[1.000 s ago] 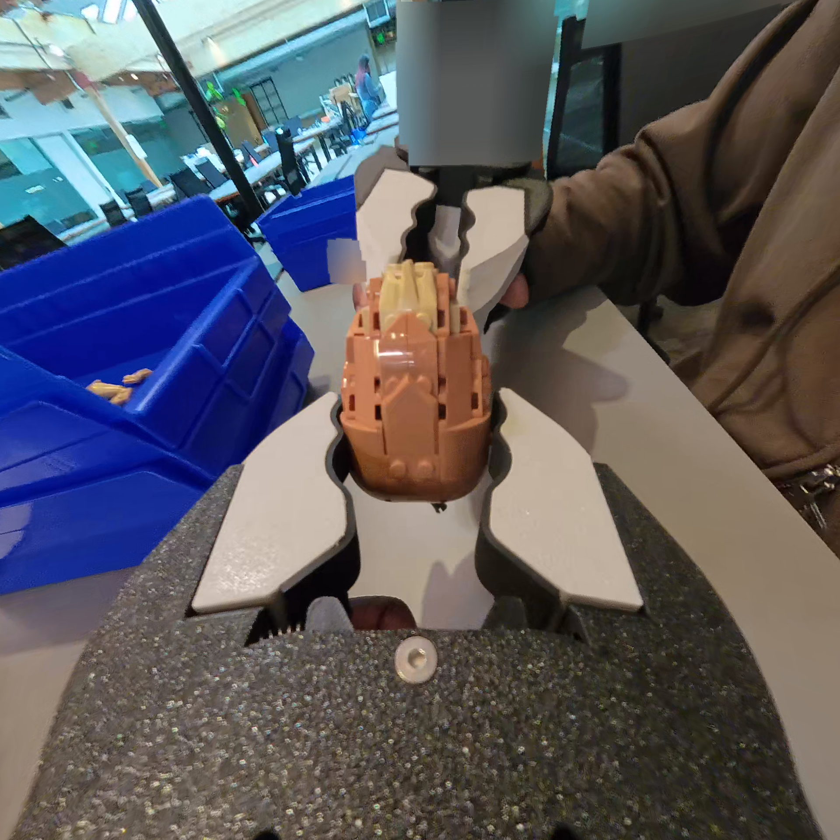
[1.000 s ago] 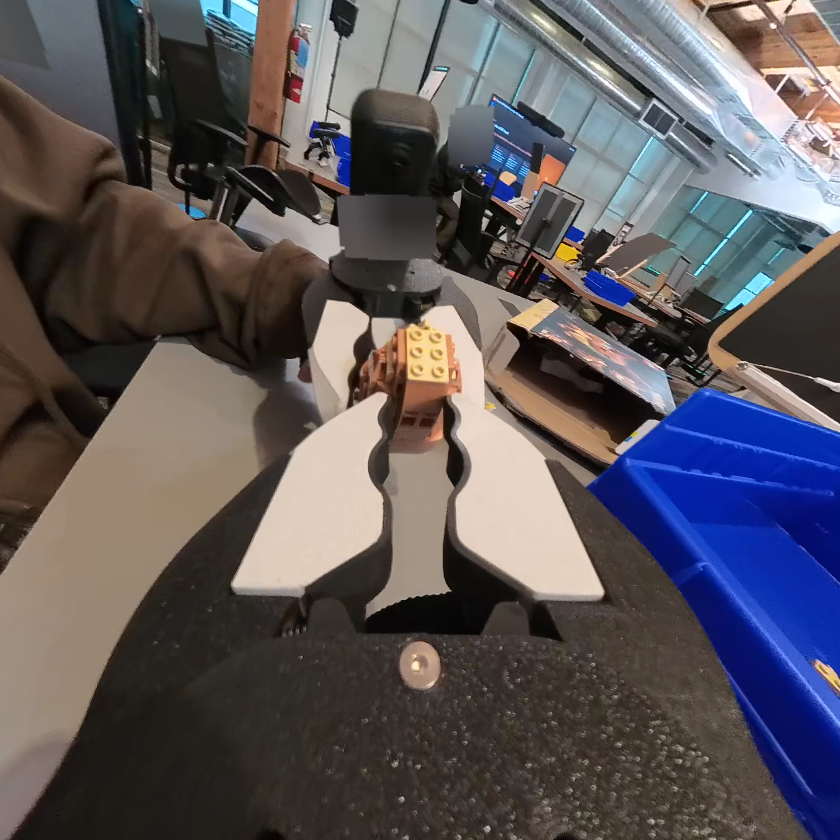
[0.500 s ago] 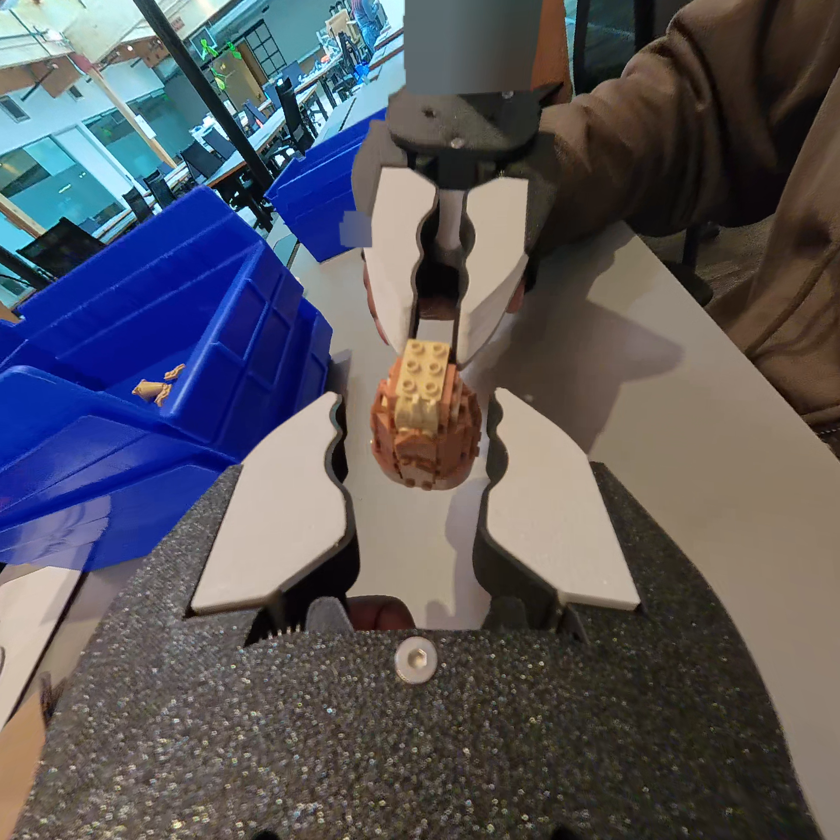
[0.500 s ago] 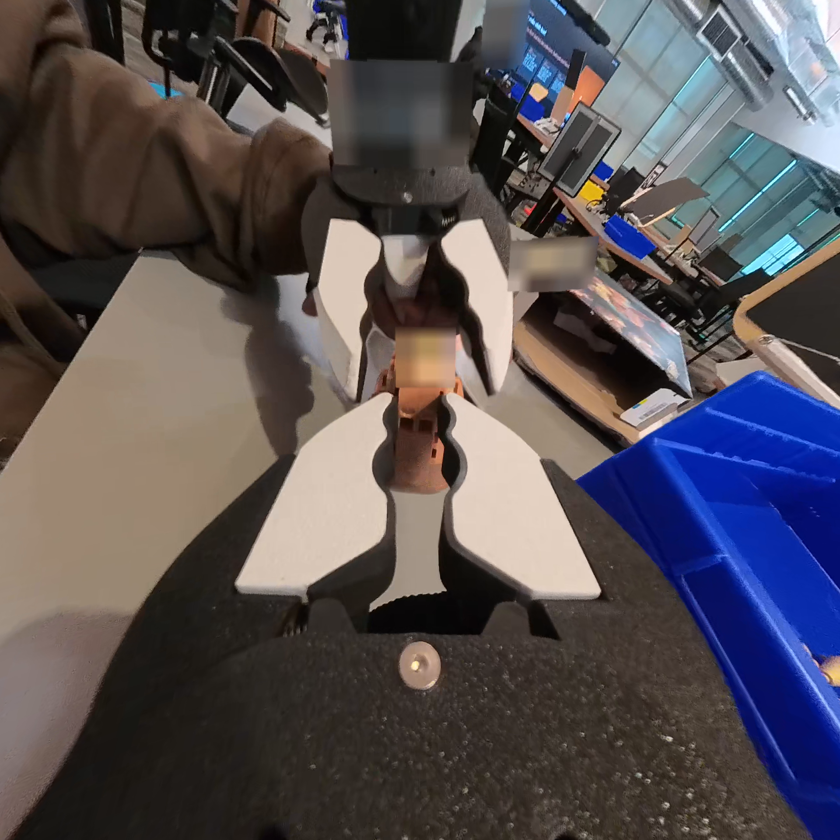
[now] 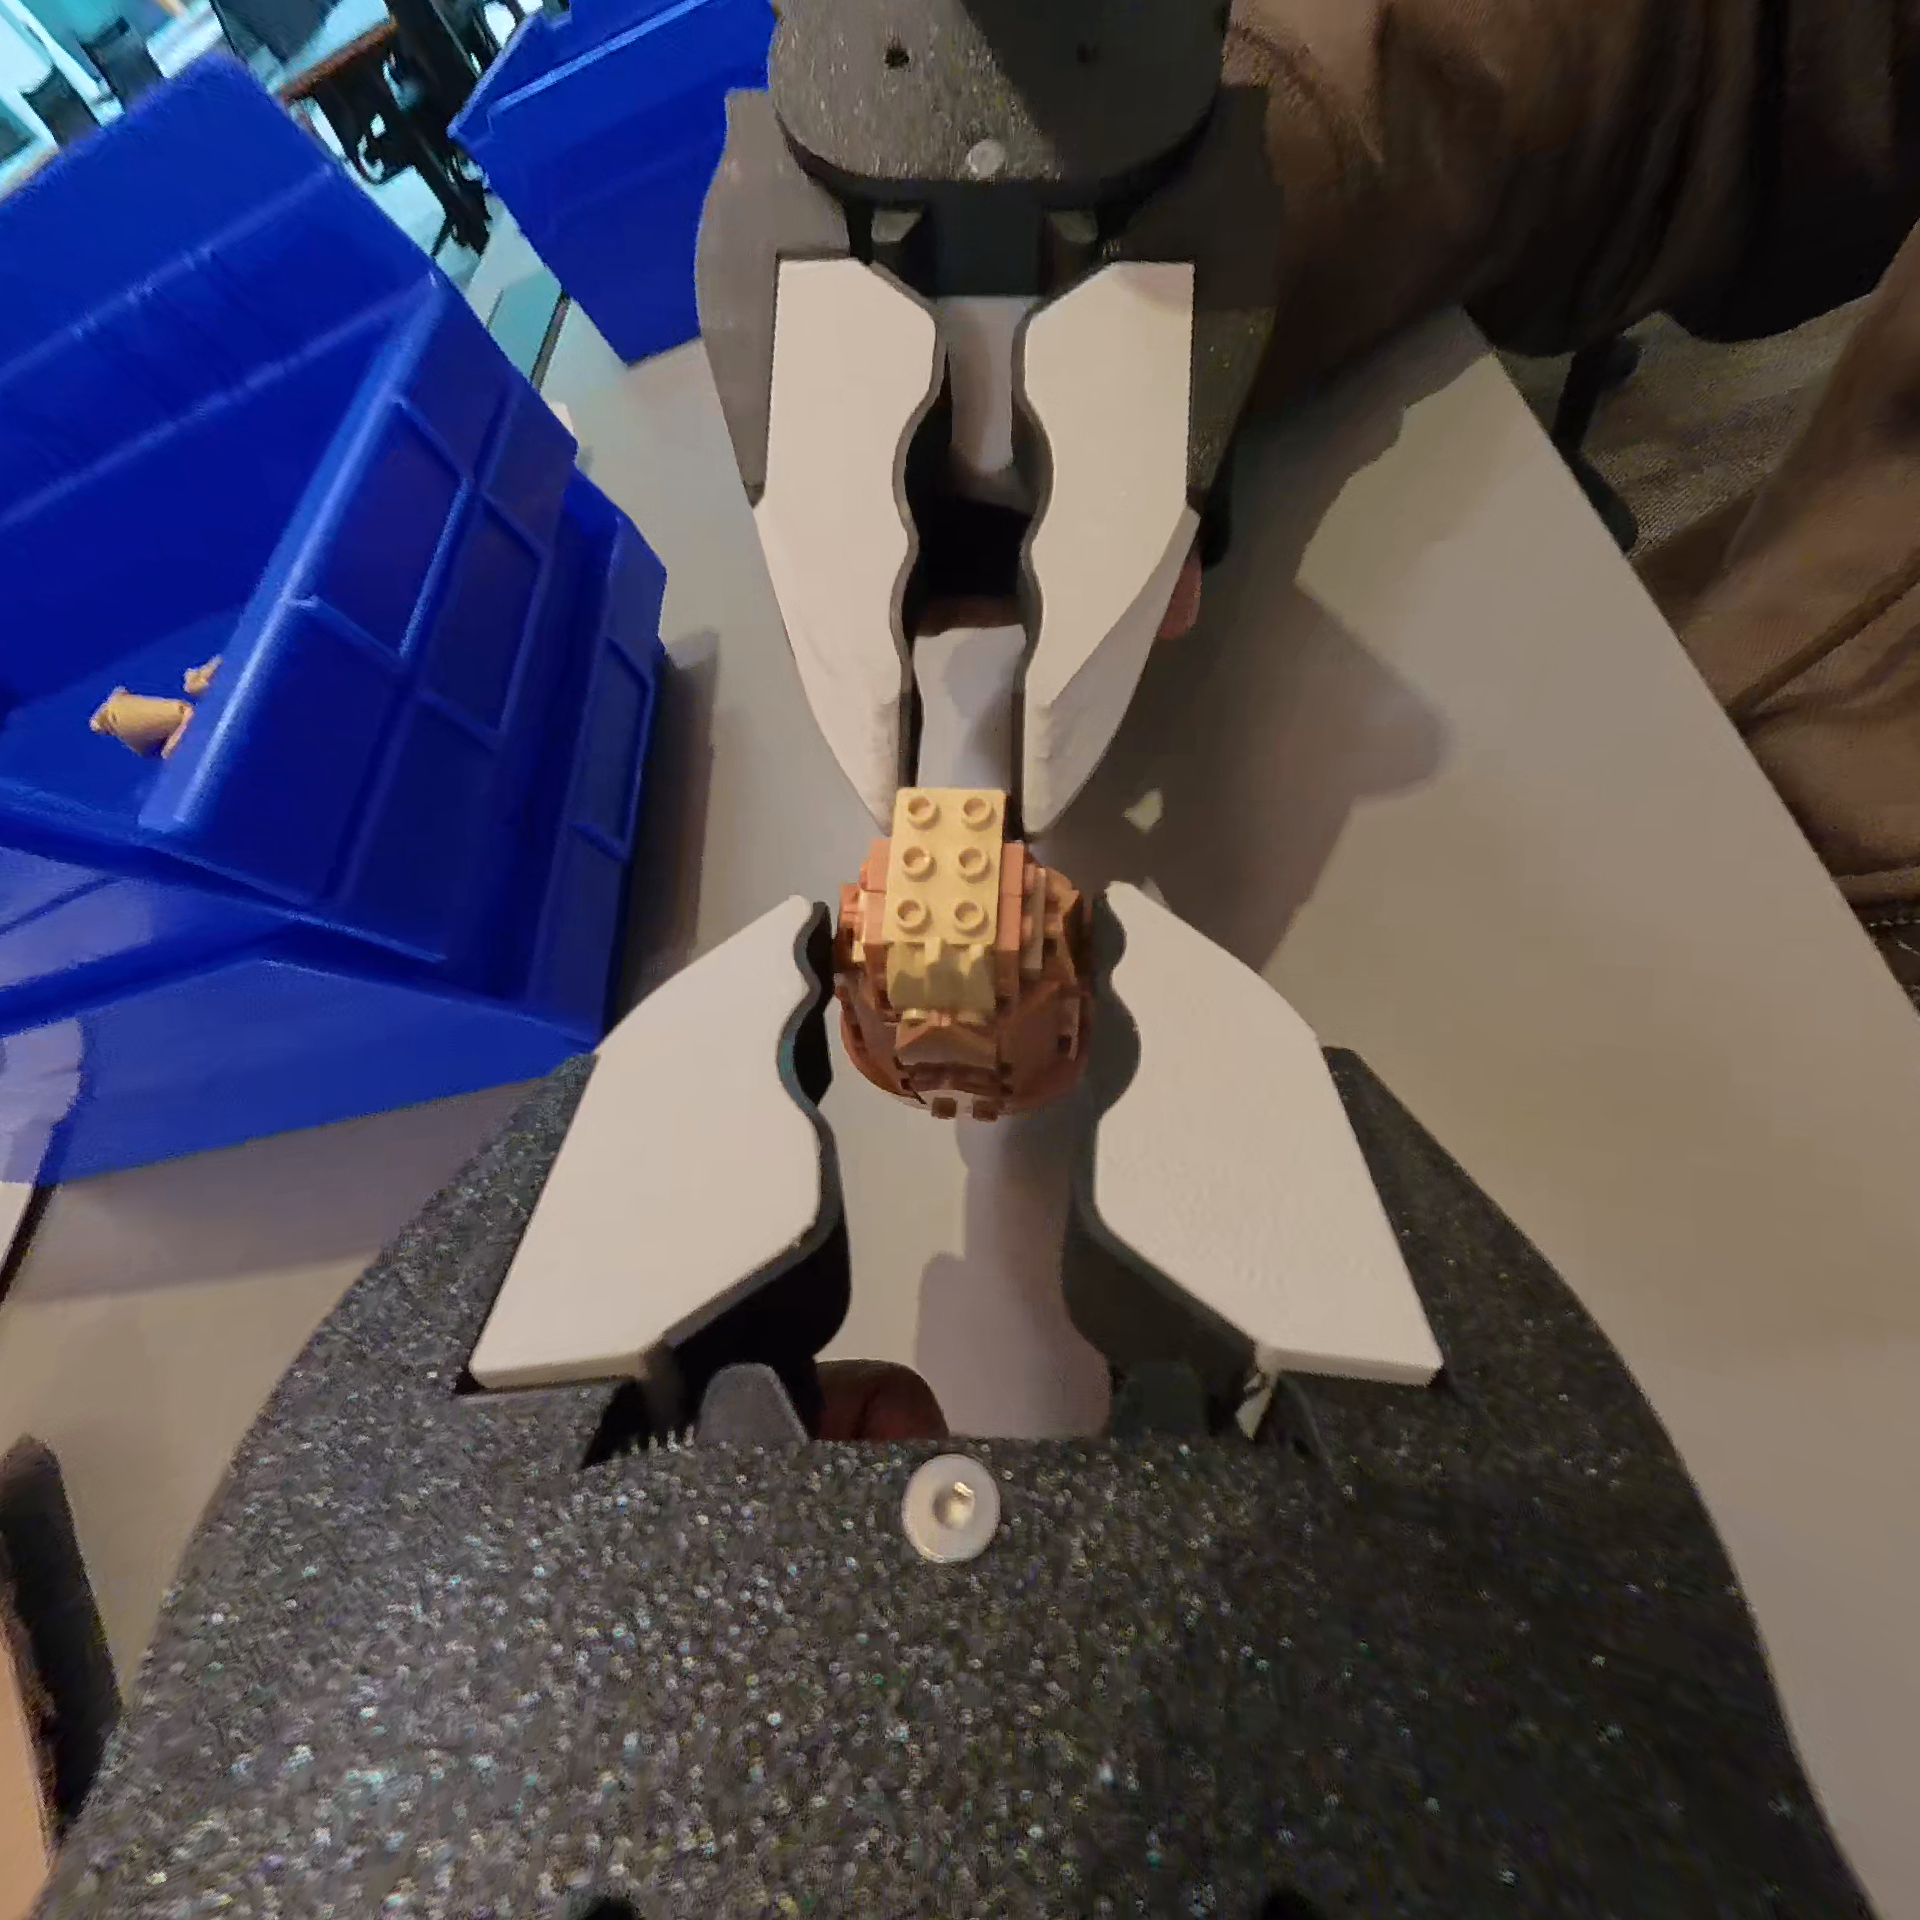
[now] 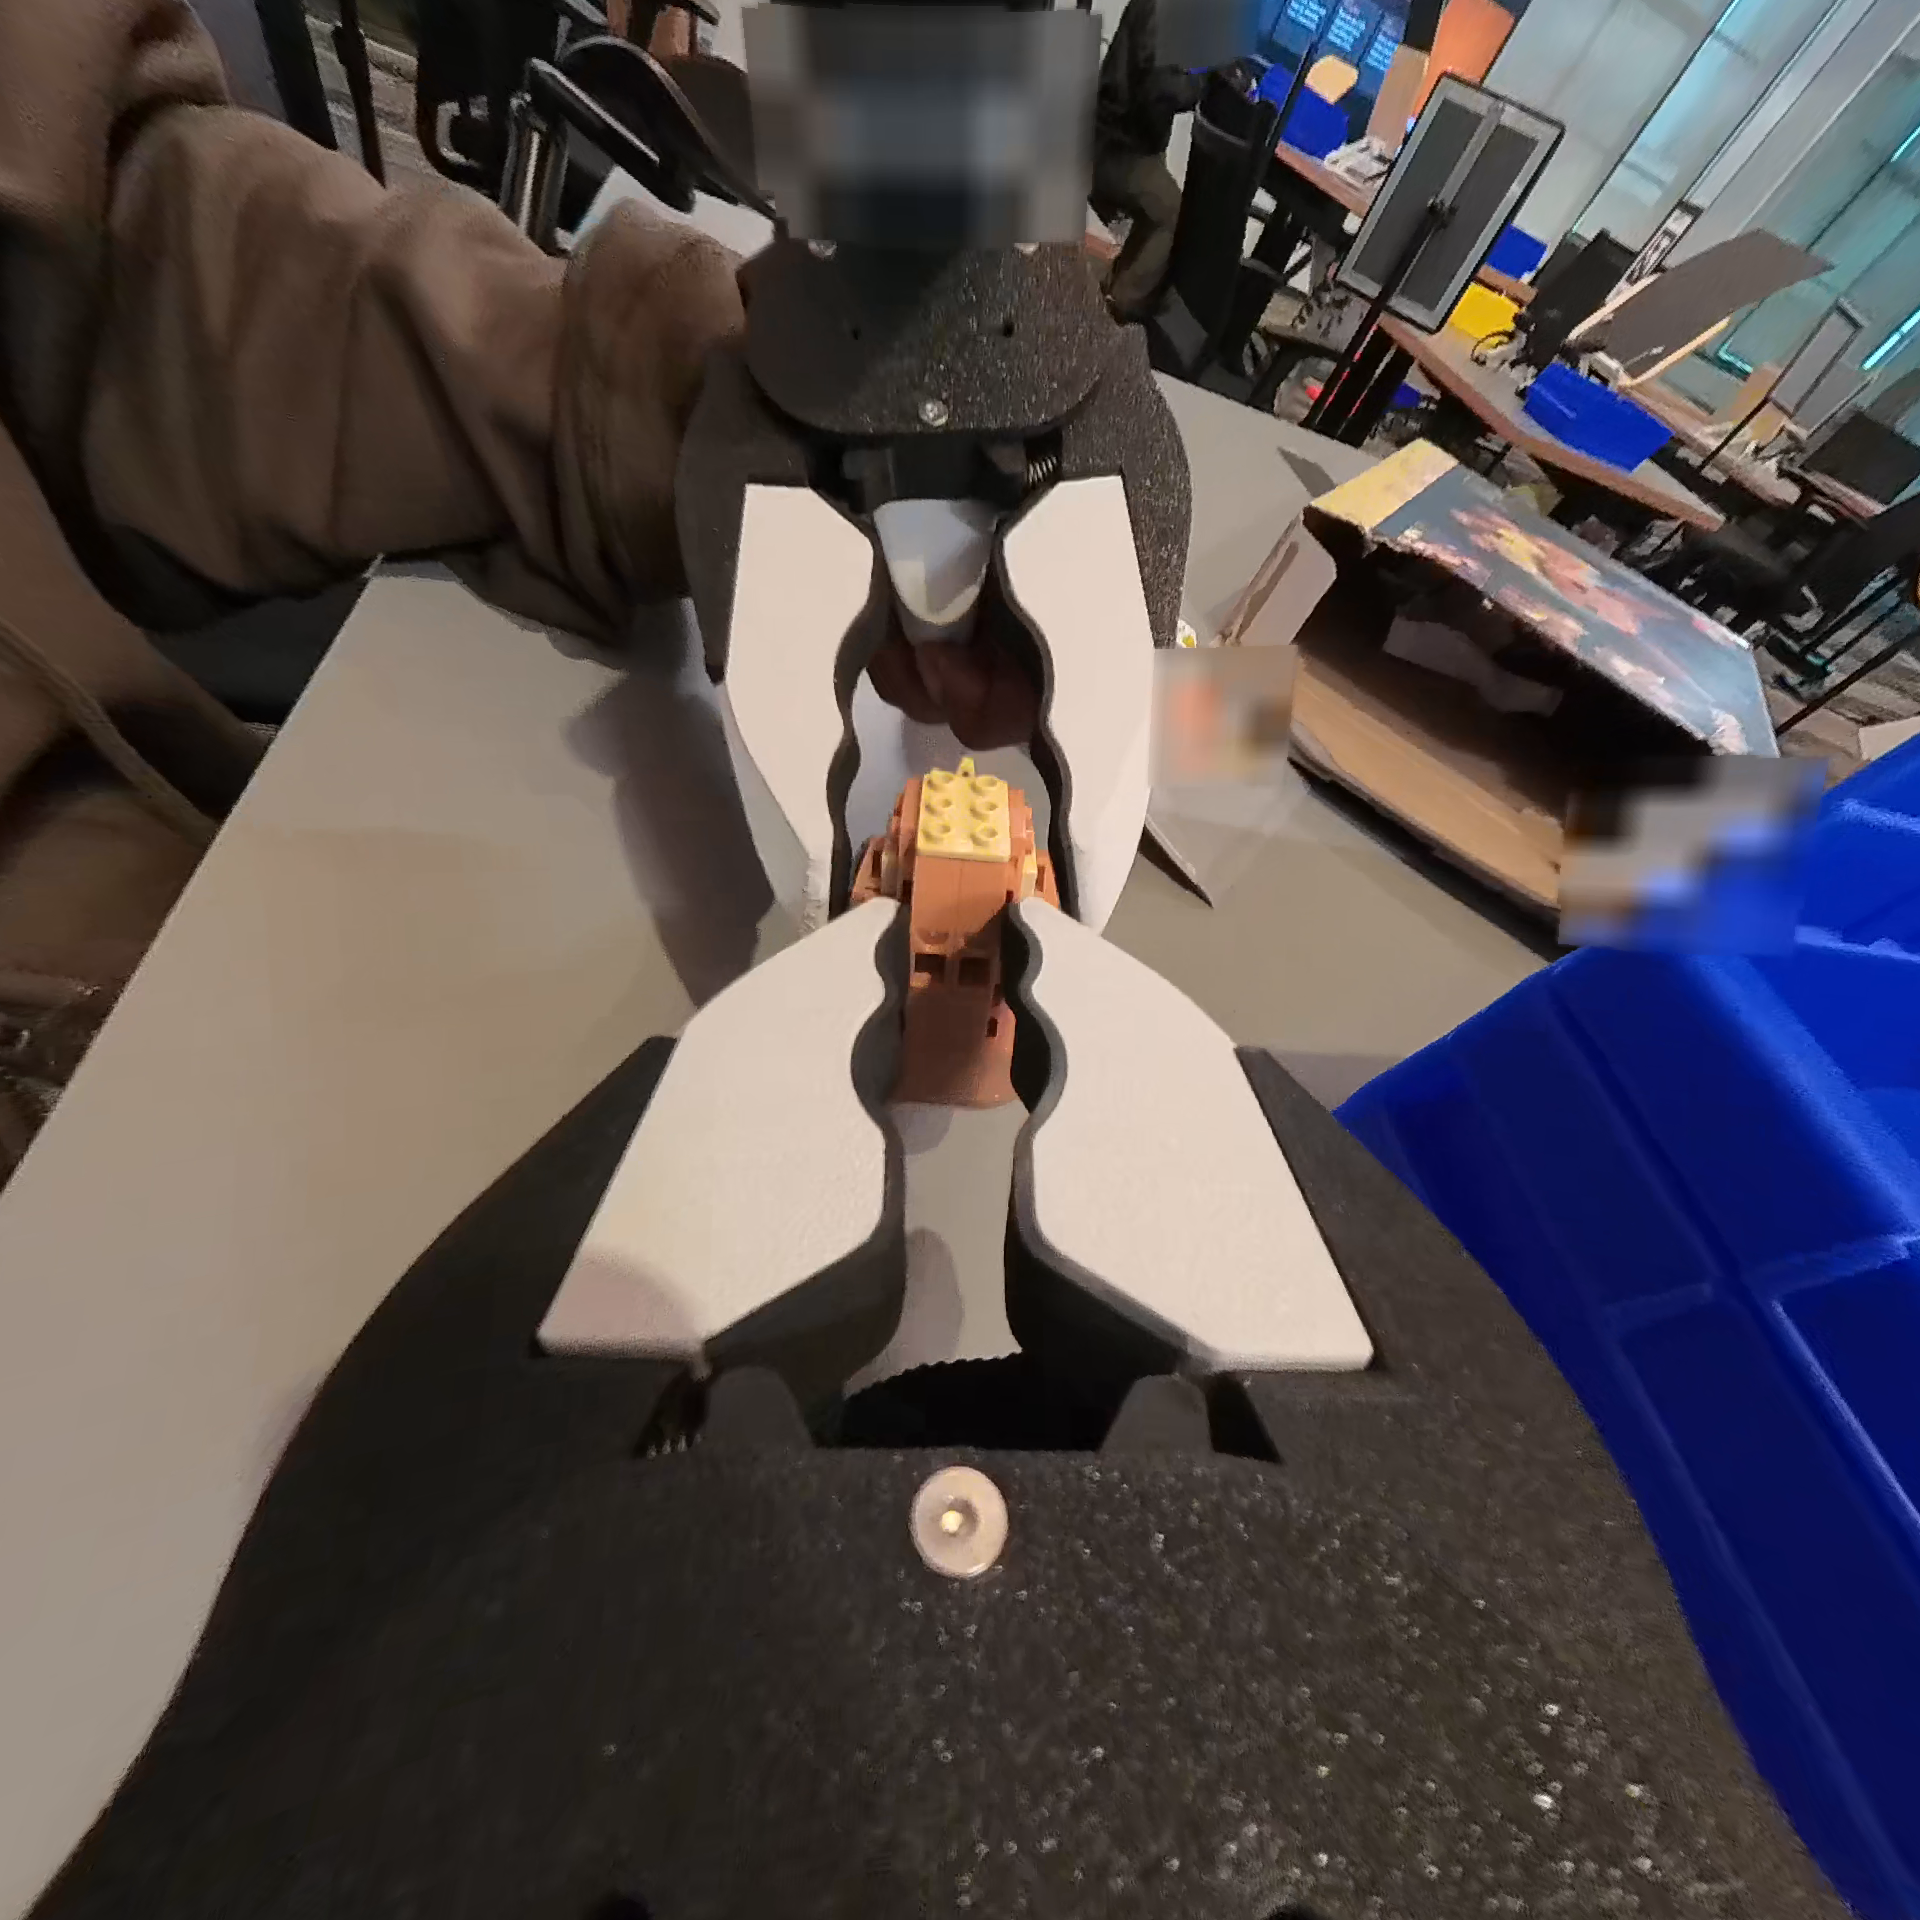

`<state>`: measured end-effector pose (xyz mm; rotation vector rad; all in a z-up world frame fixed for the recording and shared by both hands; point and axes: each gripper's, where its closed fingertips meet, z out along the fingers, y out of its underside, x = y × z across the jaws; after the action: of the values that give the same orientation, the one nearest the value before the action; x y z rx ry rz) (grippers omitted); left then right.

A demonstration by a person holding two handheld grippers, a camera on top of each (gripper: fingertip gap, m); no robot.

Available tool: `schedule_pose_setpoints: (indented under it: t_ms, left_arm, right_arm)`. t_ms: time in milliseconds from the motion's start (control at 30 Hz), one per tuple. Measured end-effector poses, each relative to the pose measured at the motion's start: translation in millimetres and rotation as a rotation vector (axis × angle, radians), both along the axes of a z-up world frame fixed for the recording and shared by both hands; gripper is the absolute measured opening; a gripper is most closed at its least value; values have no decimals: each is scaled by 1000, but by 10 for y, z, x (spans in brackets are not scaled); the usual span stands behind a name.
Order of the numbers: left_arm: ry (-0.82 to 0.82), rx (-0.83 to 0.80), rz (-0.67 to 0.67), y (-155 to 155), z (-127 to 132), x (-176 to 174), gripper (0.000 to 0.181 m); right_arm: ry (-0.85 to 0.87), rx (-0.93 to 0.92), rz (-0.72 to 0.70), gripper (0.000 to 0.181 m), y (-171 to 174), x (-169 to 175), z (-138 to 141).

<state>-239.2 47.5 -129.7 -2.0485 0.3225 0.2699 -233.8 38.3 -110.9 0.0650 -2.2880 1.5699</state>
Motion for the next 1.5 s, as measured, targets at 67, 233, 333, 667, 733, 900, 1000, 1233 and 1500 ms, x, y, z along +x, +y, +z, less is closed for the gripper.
schedule_pose_setpoints:
  t_ms: [67, 233, 333, 667, 733, 900, 1000, 1233, 1500]
  left_arm:
    - [-22, -24, 12, -6, -26, -3, 47]
    - [-61, -54, 41, -13, -46, -14, 47]
    - [-75, -63, 39, -20, -60, -7, 47]
    - [-100, -85, 29, -7, -139, 13, 47]
    - [-97, -86, 30, -6, -141, 13, 47]
    - [-70, -88, 15, -15, -144, 20, 47]
    - [-86, -62, -6, -27, -137, 21, 47]
    - [-134, -29, -47, -52, -138, 41, 46]
    - [-168, 0, -32, -26, -106, 54, 46]
  right_arm:
    - [-19, 8, -2, 16, 2, -11, -30]
    - [-50, 9, -15, 16, 10, -31, -39]
    - [-70, 0, -10, 17, 15, -26, -28]
    - [-151, 2, 3, 17, -19, -12, -109]
    - [-147, 2, 4, 16, -19, -11, -109]
    - [-112, 42, -6, 16, -15, 1, -116]
    - [-124, 45, -15, 16, -4, -4, -131]
    - [-177, 53, -6, 16, 10, 0, -208]
    - [-150, 80, -7, 16, 44, -1, -187]
